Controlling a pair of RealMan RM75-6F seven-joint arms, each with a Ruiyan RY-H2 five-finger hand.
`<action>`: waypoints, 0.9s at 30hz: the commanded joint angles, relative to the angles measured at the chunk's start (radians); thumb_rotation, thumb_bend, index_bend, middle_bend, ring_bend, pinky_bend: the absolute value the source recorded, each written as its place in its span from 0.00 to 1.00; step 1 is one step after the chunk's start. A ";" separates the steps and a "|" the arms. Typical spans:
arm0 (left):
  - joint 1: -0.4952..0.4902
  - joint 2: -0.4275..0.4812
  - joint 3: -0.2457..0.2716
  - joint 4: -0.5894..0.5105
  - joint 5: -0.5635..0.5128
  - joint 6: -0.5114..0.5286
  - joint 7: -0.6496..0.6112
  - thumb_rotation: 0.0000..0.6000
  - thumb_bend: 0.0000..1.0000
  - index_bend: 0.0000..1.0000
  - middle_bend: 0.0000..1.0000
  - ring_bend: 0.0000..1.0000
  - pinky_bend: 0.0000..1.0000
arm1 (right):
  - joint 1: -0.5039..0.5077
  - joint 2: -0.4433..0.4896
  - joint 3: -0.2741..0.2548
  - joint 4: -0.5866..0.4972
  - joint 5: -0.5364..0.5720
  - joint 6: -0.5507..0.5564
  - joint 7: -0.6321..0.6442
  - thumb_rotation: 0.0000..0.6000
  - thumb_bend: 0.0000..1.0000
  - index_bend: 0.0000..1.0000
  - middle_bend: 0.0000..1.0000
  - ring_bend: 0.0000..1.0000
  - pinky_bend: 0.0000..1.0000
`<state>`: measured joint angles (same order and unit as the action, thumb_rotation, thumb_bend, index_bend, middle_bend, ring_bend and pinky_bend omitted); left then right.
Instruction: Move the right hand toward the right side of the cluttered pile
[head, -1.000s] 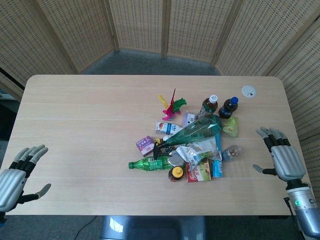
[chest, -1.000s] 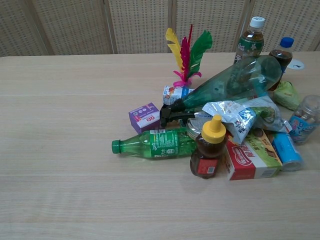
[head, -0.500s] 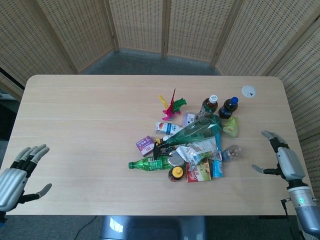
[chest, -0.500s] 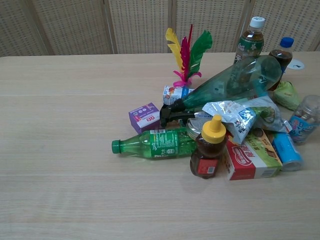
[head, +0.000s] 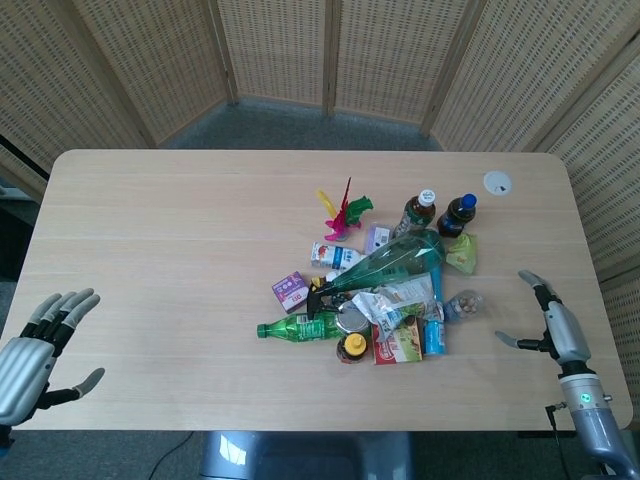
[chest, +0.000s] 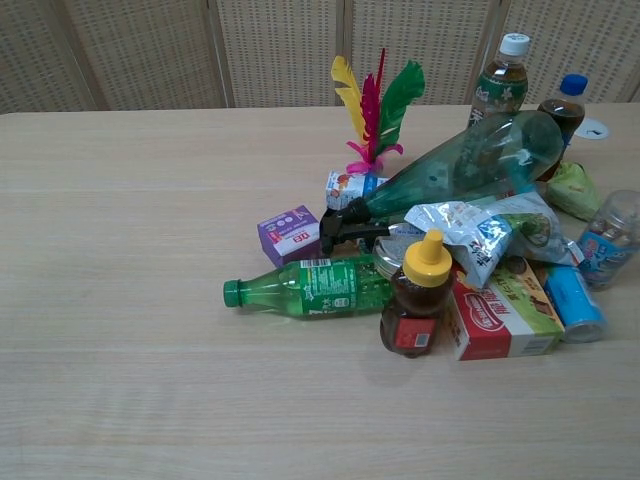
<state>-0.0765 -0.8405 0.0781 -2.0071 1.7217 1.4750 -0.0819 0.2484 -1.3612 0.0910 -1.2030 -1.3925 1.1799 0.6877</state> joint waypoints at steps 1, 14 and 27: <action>0.001 0.001 0.002 0.000 0.001 -0.001 0.003 1.00 0.32 0.06 0.00 0.00 0.00 | 0.002 -0.038 -0.001 0.049 0.003 -0.017 0.026 1.00 0.07 0.00 0.00 0.00 0.00; 0.005 0.015 0.003 -0.014 0.004 0.005 0.017 1.00 0.32 0.06 0.00 0.00 0.00 | 0.037 -0.155 -0.003 0.177 -0.003 -0.091 0.090 1.00 0.07 0.00 0.00 0.00 0.00; 0.021 0.034 0.004 -0.019 -0.007 0.025 0.021 1.00 0.32 0.06 0.00 0.00 0.00 | 0.094 -0.246 0.004 0.269 -0.013 -0.166 0.136 1.00 0.07 0.00 0.00 0.00 0.00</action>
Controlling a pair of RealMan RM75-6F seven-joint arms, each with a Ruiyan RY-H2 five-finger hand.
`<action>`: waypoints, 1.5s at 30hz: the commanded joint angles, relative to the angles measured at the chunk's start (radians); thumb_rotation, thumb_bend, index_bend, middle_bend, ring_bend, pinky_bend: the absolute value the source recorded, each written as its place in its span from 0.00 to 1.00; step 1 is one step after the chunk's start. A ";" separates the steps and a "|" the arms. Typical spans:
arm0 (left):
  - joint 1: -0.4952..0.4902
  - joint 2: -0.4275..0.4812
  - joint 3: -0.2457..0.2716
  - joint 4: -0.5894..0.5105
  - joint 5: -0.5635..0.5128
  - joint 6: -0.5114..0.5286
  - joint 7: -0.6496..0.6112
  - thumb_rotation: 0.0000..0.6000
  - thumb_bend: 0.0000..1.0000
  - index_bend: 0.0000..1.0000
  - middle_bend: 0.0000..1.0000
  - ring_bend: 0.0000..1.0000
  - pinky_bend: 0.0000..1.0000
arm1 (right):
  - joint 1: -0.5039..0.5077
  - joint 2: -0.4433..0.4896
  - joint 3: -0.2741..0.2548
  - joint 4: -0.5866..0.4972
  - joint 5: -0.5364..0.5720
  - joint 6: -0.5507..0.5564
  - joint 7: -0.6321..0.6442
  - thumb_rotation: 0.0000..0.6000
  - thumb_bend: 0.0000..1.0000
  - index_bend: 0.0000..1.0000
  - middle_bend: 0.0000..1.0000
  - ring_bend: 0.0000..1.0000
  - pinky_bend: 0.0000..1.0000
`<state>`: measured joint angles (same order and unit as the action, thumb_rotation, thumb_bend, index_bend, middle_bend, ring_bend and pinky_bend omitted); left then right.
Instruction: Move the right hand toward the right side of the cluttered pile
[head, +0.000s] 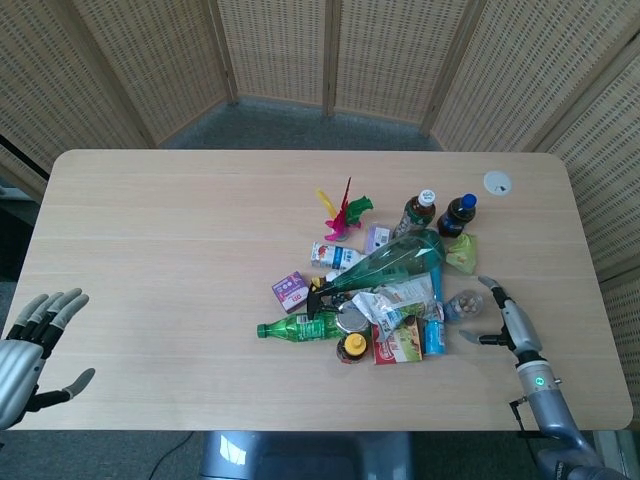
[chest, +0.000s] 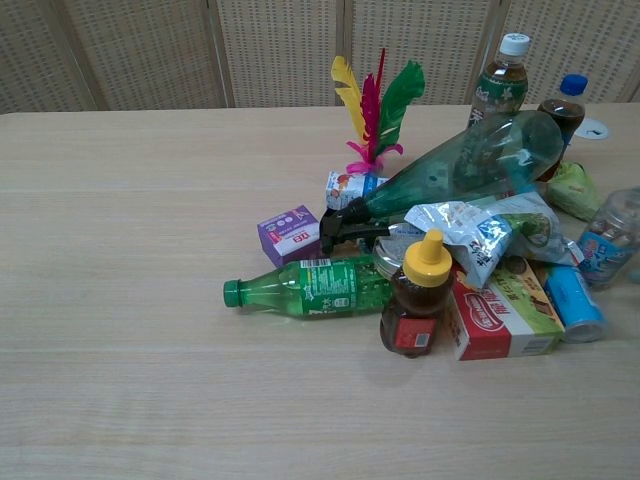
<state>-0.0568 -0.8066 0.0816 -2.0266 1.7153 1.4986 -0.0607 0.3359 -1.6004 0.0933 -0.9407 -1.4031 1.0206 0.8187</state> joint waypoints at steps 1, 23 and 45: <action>0.003 0.001 0.000 0.002 -0.003 0.002 -0.001 1.00 0.32 0.05 0.00 0.00 0.00 | 0.012 -0.012 0.003 0.013 -0.002 -0.012 0.008 1.00 0.07 0.00 0.00 0.00 0.00; 0.021 0.000 -0.003 0.023 -0.032 0.015 -0.017 1.00 0.32 0.05 0.00 0.00 0.00 | 0.040 -0.092 0.088 0.098 0.073 -0.027 0.077 1.00 0.07 0.53 0.77 0.48 0.17; 0.027 -0.025 0.001 0.038 -0.016 0.014 -0.024 1.00 0.32 0.05 0.00 0.00 0.00 | 0.029 0.184 0.152 -0.261 0.033 0.138 -0.092 1.00 0.07 0.58 0.83 0.54 0.23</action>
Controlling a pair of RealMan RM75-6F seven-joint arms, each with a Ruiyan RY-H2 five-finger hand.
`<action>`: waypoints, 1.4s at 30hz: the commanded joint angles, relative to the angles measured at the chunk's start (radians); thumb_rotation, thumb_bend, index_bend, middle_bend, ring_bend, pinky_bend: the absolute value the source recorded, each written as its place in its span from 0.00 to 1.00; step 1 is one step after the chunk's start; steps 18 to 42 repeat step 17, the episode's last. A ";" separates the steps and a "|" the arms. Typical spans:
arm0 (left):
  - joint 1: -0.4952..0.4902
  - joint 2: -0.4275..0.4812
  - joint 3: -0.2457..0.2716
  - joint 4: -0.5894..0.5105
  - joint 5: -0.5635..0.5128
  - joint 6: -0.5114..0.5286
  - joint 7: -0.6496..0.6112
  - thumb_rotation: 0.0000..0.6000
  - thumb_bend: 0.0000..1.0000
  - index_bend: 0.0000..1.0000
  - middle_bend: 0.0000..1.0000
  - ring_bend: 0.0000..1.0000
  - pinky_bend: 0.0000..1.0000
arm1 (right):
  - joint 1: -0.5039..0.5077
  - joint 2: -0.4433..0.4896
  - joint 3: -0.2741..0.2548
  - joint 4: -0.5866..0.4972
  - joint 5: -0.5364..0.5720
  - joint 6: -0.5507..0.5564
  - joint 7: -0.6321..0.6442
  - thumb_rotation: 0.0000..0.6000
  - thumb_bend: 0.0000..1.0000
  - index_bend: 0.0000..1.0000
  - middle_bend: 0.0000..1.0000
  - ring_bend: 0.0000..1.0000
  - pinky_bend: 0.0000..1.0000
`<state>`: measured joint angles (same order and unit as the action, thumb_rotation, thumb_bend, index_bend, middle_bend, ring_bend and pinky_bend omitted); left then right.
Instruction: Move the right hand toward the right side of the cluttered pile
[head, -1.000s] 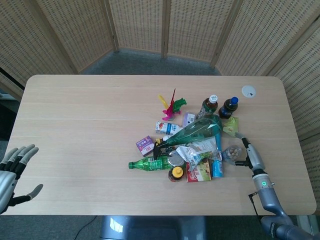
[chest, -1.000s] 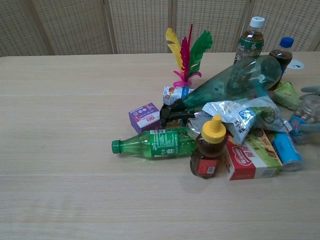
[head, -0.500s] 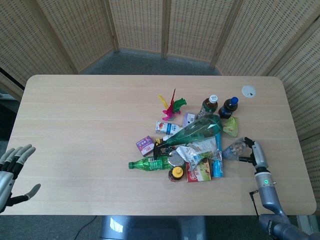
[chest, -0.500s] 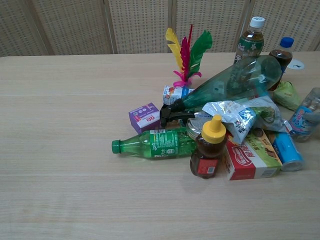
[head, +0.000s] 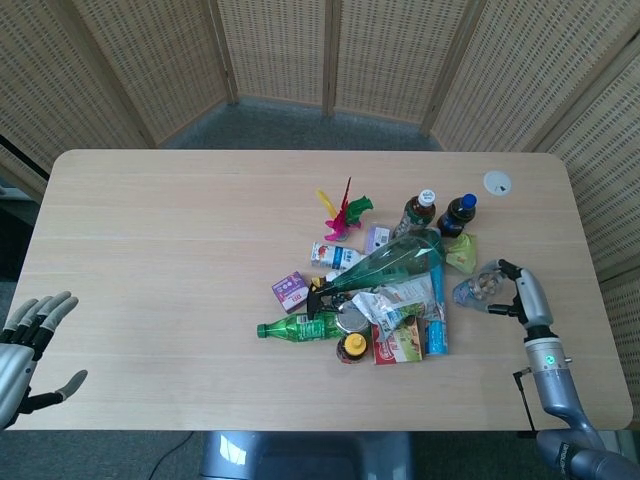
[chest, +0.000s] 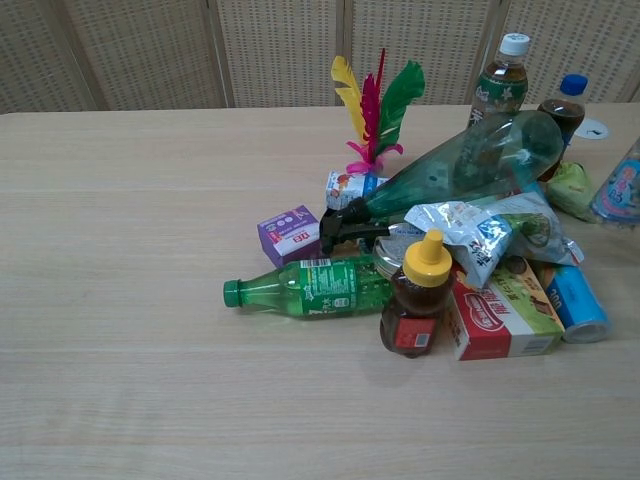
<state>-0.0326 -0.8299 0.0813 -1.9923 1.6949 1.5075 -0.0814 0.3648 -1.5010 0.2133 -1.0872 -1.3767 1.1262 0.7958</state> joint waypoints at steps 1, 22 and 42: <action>0.004 -0.003 0.002 0.006 0.006 0.007 -0.005 1.00 0.32 0.05 0.00 0.00 0.00 | 0.001 0.103 0.040 -0.143 0.010 0.038 -0.083 1.00 0.07 0.58 0.83 0.54 0.24; -0.005 -0.018 0.001 0.035 0.015 0.001 -0.047 1.00 0.32 0.05 0.00 0.00 0.00 | 0.003 0.306 0.109 -0.478 0.045 0.087 -0.248 1.00 0.07 0.59 0.83 0.54 0.24; -0.005 -0.018 0.001 0.035 0.015 0.001 -0.047 1.00 0.32 0.05 0.00 0.00 0.00 | 0.003 0.306 0.109 -0.478 0.045 0.087 -0.248 1.00 0.07 0.59 0.83 0.54 0.24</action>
